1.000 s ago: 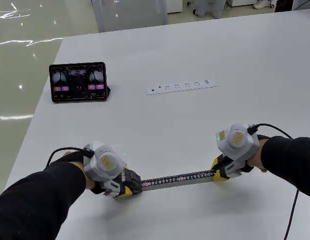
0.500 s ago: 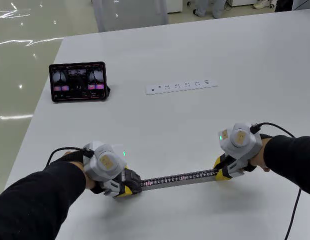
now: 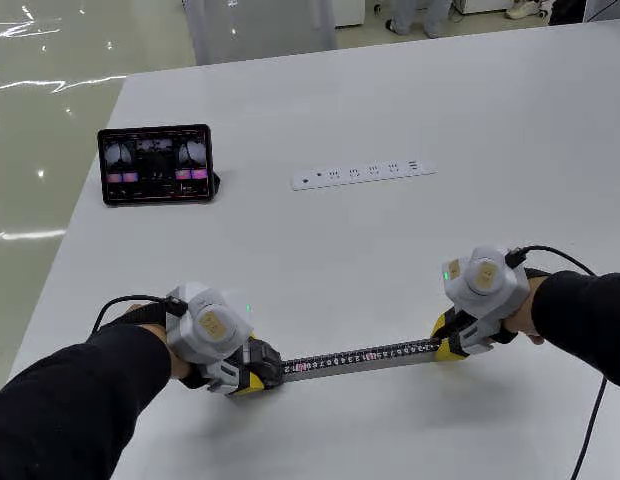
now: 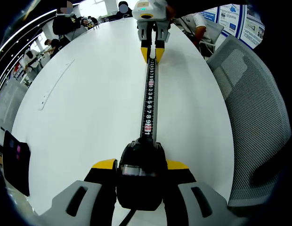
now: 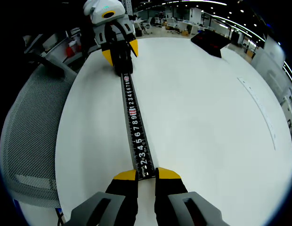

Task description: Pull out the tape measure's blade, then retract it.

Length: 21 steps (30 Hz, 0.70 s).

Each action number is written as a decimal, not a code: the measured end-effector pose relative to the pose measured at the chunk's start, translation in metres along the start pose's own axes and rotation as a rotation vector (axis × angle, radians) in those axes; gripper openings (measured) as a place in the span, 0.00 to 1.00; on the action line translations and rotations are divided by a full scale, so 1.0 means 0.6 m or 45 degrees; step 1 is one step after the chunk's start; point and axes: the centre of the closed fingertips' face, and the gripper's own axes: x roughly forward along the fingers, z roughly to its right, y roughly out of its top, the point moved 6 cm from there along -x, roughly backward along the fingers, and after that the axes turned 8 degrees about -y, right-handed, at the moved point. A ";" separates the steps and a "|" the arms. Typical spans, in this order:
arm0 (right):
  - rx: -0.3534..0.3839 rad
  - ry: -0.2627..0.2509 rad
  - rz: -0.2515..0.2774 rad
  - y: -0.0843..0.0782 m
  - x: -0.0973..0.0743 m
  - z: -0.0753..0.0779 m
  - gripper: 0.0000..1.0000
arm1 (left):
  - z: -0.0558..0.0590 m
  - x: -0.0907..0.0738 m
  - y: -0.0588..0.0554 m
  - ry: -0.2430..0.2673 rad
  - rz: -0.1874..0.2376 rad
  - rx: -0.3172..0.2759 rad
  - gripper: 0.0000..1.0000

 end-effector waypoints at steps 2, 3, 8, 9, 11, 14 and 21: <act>0.000 -0.001 0.000 -0.002 -0.001 0.001 0.09 | 0.000 0.000 0.000 0.000 0.001 -0.001 0.33; 0.000 -0.001 -0.001 -0.002 -0.001 0.001 0.09 | 0.000 0.000 0.000 0.000 0.001 -0.001 0.33; 0.003 -0.001 -0.007 -0.005 -0.003 0.002 0.09 | 0.000 0.000 0.000 0.001 0.004 -0.002 0.33; 0.002 -0.001 -0.007 -0.006 -0.003 0.002 0.09 | 0.000 0.000 0.000 0.001 0.004 -0.002 0.33; 0.003 -0.002 -0.008 -0.007 -0.004 0.003 0.09 | 0.000 -0.001 0.000 0.001 0.004 -0.003 0.33; 0.006 -0.003 -0.008 -0.009 -0.004 0.003 0.09 | 0.000 -0.001 0.000 0.002 0.006 -0.003 0.33; 0.014 -0.005 -0.008 -0.013 -0.006 0.005 0.09 | 0.000 0.000 0.000 0.002 0.007 -0.005 0.33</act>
